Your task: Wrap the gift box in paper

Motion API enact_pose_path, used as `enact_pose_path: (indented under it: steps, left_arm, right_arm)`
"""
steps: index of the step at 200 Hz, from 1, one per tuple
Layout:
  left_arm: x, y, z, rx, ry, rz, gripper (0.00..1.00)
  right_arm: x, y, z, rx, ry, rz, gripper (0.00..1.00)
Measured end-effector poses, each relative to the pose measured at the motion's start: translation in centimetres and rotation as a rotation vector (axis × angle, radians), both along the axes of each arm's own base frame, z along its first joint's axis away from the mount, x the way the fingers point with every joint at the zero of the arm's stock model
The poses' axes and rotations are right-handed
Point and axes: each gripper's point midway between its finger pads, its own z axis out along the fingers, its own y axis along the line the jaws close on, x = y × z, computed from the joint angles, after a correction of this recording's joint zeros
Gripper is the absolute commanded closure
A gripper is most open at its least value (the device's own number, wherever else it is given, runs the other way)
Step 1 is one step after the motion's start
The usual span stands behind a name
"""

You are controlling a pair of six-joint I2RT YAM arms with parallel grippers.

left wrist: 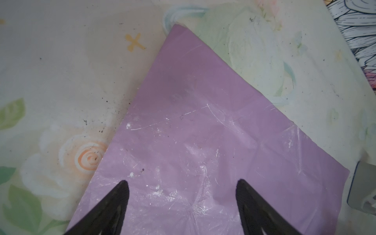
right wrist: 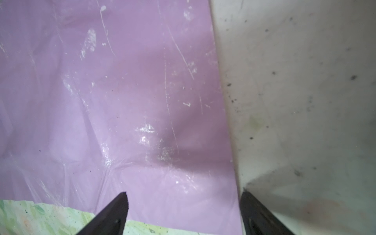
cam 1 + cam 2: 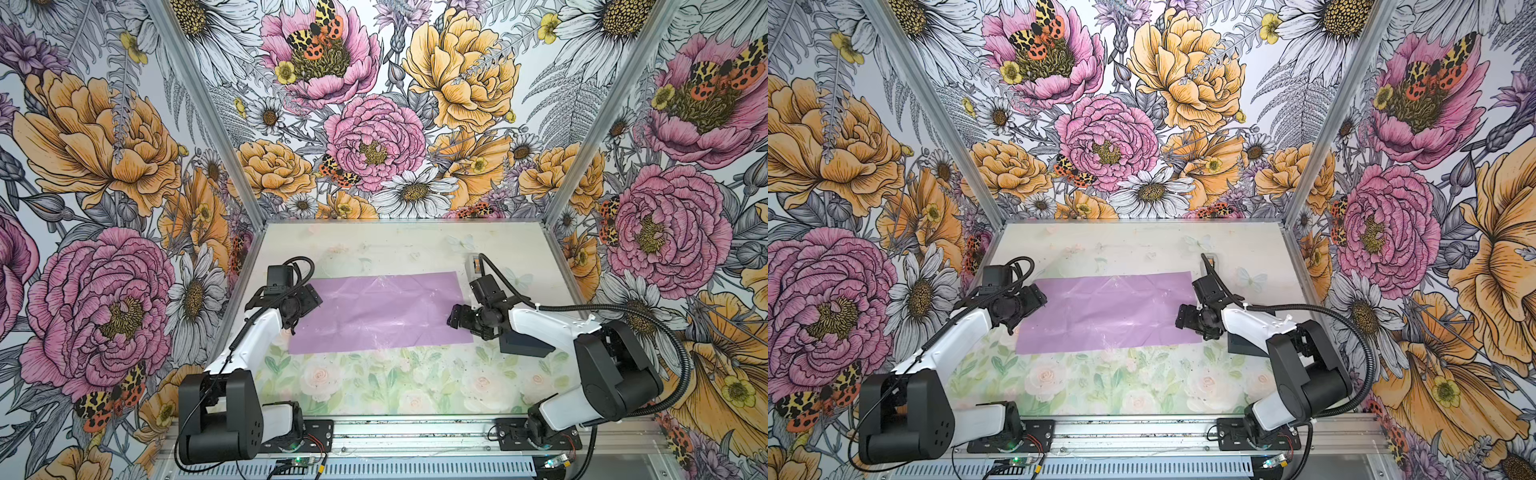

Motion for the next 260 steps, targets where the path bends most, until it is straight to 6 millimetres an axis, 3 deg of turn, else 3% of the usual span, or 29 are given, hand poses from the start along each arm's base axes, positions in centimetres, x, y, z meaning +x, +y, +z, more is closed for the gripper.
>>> enact_pose_path:
  steps: [22, 34, 51, 73, 89, 113, 140, 163, 200, 228, 260]
  left_arm:
    - [0.1, -2.4, 0.7, -0.015, -0.017, -0.058, 0.17]
    - [0.3, -4.5, 1.2, -0.023, -0.031, -0.109, 0.17]
    - [0.8, -9.3, 2.8, -0.051, -0.059, -0.216, 0.18]
    - [1.9, -17.1, 4.9, -0.111, -0.112, -0.373, 0.19]
    - [2.1, -22.7, 5.5, -0.158, -0.120, -0.476, 0.20]
    - [2.1, -32.0, 5.7, -0.228, -0.115, -0.639, 0.22]
    - [1.4, -42.5, 5.2, -0.326, -0.110, -0.822, 0.26]
    - [-0.7, -48.7, 2.9, -0.380, -0.062, -0.937, 0.27]
    - [-3.5, -54.5, 0.8, -0.445, -0.009, -1.046, 0.29]
    - [-3.8, -56.1, 0.2, -0.476, 0.005, -1.062, 0.32]
    - [-3.4, -56.5, -1.4, -0.478, 0.030, -1.042, 0.41]
  right_arm:
    - [0.0, -1.1, 2.2, 0.035, -0.021, -0.027, 0.10]
    - [0.9, -2.8, 4.2, 0.049, -0.059, -0.071, 0.09]
    - [2.1, -6.2, 7.1, 0.052, -0.116, -0.151, 0.08]
    - [2.7, -13.1, 9.6, 0.025, -0.178, -0.325, 0.08]
    - [1.7, -17.7, 9.4, 0.000, -0.155, -0.454, 0.08]
    - [0.0, -22.4, 8.3, -0.025, -0.109, -0.588, 0.08]
    - [-1.0, -24.4, 7.0, 0.004, -0.077, -0.636, 0.09]
    - [-1.6, -24.5, 5.7, 0.041, -0.062, -0.640, 0.10]
    - [-1.8, -23.5, 4.0, 0.100, -0.036, -0.617, 0.18]
    - [-1.9, -22.8, 3.2, 0.135, -0.025, -0.598, 0.21]
    - [-1.6, -22.4, 3.1, 0.163, -0.035, -0.588, 0.28]
